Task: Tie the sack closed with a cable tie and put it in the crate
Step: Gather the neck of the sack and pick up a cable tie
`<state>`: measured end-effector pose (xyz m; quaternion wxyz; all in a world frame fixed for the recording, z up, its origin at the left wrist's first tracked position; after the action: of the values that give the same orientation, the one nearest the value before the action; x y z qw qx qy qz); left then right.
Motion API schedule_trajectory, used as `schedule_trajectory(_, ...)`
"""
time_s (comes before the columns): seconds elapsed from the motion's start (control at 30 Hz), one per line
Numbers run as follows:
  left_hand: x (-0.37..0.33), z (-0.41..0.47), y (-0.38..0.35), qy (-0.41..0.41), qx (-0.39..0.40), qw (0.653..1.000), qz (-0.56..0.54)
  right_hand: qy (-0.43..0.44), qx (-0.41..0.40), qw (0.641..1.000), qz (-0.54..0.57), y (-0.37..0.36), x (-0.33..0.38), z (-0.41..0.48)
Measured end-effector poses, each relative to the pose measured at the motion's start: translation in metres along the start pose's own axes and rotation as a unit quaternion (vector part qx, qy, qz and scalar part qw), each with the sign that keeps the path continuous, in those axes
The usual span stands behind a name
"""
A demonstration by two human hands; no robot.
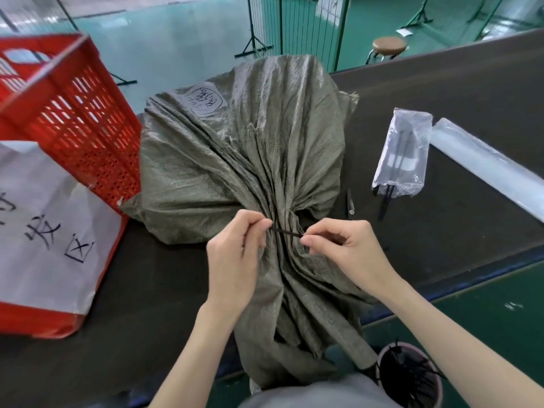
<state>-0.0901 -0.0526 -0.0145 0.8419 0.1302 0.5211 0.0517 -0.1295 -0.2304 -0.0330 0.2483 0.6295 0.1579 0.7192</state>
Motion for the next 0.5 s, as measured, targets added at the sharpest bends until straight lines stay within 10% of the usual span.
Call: schedule_trajectory(0.5, 0.02, -0.007, 0.04, 0.103, -0.143, 0.975, -0.133, -0.039, -0.01, 0.998, -0.049, 0.018, -0.028, -0.01)
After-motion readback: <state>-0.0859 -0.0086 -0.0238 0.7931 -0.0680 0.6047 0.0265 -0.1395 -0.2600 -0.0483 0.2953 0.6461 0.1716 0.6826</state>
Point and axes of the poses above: each hand's wrist, its own z-axis towards the middle knuckle, its own y-axis out of the back of the hand, x = y × z, the point moved 4 cm from there along z, towards the middle knuckle, and after that the axes turned 13 degrees about -z, right-handed, at the moved point
